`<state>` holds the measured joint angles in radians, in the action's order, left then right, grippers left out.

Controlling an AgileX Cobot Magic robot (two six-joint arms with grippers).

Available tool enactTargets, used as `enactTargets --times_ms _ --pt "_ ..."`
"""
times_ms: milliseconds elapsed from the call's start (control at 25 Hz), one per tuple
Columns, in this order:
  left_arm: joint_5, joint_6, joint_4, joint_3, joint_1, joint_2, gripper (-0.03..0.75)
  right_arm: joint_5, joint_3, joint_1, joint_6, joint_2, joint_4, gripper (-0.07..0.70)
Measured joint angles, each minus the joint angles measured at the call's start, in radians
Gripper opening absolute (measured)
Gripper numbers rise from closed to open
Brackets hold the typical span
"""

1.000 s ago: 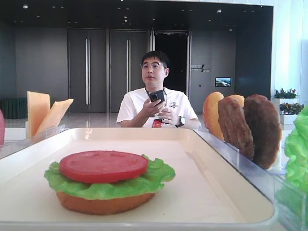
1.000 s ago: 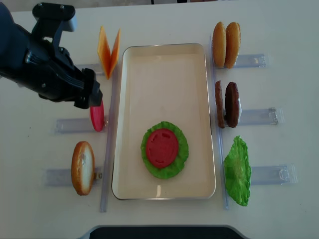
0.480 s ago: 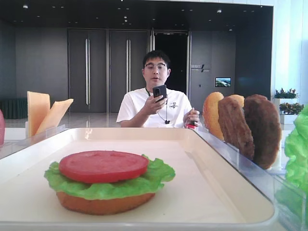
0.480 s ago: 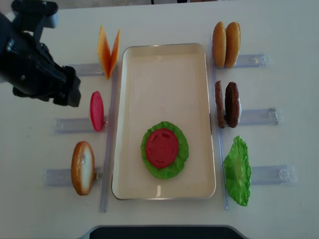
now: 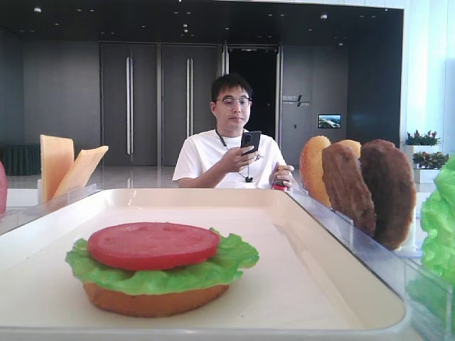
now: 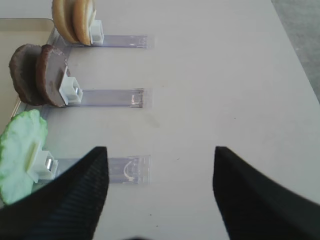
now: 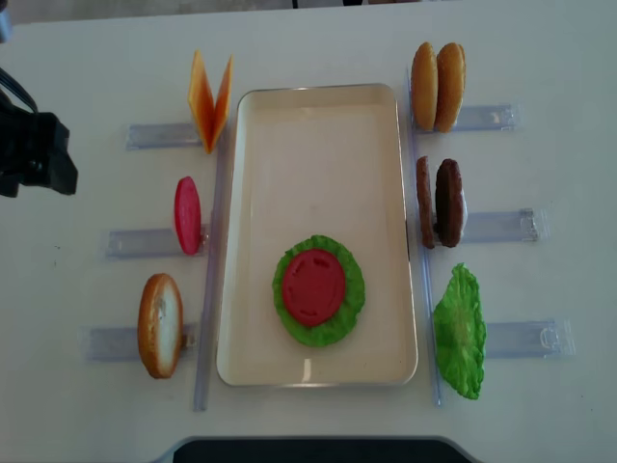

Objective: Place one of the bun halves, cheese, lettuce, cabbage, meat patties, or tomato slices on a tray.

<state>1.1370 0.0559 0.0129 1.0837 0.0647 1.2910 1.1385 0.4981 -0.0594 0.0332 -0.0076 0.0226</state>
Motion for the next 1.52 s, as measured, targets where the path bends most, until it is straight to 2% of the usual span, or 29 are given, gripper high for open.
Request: enactTargets --times_ms 200,400,960,1120,1520 --pt "0.001 0.007 0.000 0.000 0.005 0.000 0.566 0.000 0.000 0.000 0.000 0.000 0.000 0.461" --pt "0.028 0.039 -0.001 0.000 0.005 -0.049 0.566 0.000 0.000 0.000 0.000 0.000 0.000 0.461" --pt "0.060 0.106 -0.034 -0.005 0.005 -0.481 0.566 0.000 0.000 0.000 0.000 0.000 0.000 0.461" --pt "0.073 0.115 -0.058 -0.051 0.005 -0.606 0.566 0.000 0.000 0.000 0.000 0.000 0.000 0.461" --pt "0.078 0.142 -0.093 -0.244 0.005 -0.888 0.566 0.000 0.000 0.000 0.000 0.000 0.000 0.461"
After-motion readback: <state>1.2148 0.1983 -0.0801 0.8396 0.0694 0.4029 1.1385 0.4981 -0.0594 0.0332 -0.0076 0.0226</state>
